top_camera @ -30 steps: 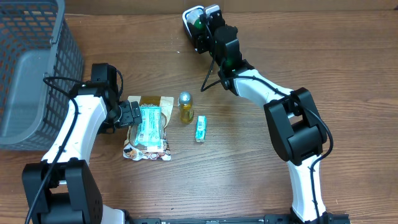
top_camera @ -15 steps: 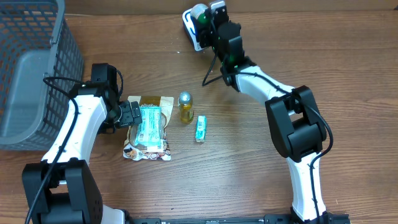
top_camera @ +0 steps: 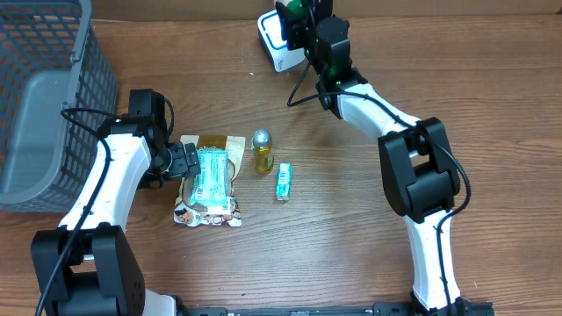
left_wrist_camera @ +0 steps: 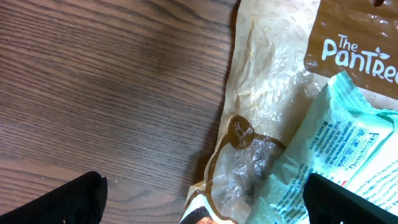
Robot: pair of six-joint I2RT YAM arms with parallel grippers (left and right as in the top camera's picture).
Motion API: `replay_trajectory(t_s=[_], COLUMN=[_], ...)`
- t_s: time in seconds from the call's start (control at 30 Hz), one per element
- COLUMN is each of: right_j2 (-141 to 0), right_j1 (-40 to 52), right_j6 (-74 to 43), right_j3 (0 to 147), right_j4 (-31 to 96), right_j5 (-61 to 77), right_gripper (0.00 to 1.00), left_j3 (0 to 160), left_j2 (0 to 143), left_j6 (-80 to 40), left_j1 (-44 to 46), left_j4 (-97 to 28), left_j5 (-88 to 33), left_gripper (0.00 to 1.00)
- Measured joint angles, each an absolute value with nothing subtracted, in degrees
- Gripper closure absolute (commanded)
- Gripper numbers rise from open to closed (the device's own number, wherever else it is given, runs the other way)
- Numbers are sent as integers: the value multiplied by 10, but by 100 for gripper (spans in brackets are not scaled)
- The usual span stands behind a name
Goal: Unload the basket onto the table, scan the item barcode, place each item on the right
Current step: 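Hold the jar's label under the white scanner with the right gripper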
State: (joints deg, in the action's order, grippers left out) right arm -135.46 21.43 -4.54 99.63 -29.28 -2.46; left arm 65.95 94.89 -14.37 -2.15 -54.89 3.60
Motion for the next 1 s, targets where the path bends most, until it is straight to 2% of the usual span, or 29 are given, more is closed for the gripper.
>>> replay_trajectory(t_s=[0.33,1.0], right_j2=[-1412,-1419], right_j1=[214,214], right_j6=[-47,-76], right_j3=[996,996], right_j4=[-343,-389], right_j5=[-17,21], right_gripper=[96,96], left_j3=[660,660], left_j2=[949,949], left_j6=[-144,-144], left_j1=[-21,-21], left_j4=[-549,-549], left_j5=[36,36], left_gripper=[0,0])
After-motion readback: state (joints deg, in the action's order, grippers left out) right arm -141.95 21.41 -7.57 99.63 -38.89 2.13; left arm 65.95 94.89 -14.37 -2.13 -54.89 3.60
